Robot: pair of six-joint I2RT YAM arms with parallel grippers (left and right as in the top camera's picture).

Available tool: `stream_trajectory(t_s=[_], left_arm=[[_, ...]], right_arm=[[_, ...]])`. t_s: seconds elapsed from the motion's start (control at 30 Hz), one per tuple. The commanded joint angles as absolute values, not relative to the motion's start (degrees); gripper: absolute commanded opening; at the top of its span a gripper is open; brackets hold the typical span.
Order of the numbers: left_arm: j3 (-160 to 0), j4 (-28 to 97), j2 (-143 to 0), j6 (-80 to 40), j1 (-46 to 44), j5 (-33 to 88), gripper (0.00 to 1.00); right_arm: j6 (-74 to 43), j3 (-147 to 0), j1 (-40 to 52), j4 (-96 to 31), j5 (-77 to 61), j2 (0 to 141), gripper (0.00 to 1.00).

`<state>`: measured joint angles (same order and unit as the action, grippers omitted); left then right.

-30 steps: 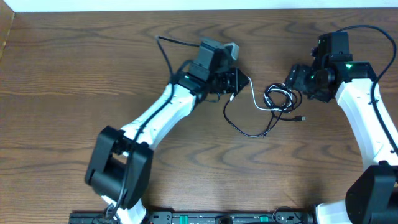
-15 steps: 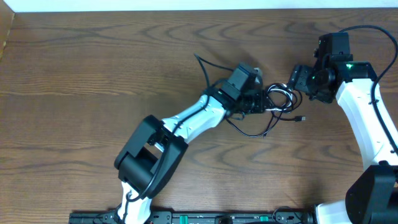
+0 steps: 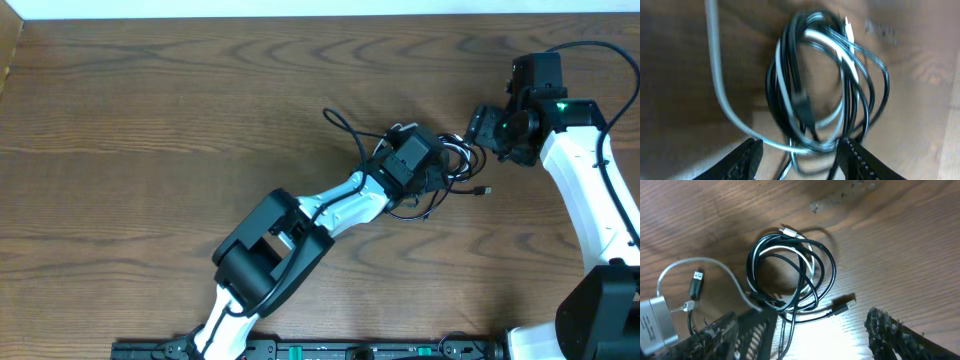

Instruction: Untangle cables

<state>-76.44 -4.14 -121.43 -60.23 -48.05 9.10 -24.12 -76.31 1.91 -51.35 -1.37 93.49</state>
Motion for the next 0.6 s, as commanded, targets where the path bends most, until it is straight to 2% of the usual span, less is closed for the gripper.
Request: stream_trajectory(t_s=[0.0,0.13,0.17,0.27,0.43,0.57], left_arm=[[-77.03,-6.92,-123.72,-62.89,-47.88,4.73,0.52],[-77.03,-9.56,-126.15,-62.92,-47.86,4.69,0.49],[-77.03,-9.74,-126.32,-62.94,-47.86,4.69,0.43],[-77.03,-9.87,-126.34,-62.85,-47.81,4.64,0.09],[-77.03,-9.87,-125.84,-55.44,-46.59,5.96,0.07],[-77.03,-8.67,-122.91,-42.87,-43.90,16.12,0.07]], right_arm=[[-24.38,-76.38,1.69,-51.31,-0.27,93.78,0.78],[-24.38,-76.38,1.69,-51.27,-0.27,93.78,0.78],[-24.38,-76.38,1.69,-51.27,-0.27,93.78,0.78],[-24.38,-76.38,1.69,-51.27,-0.32,93.78,0.78],[-24.38,-76.38,1.69,-51.09,-0.36,93.78,0.79],[-22.13,-76.38,1.76,-50.54,-2.48,93.78,0.80]])
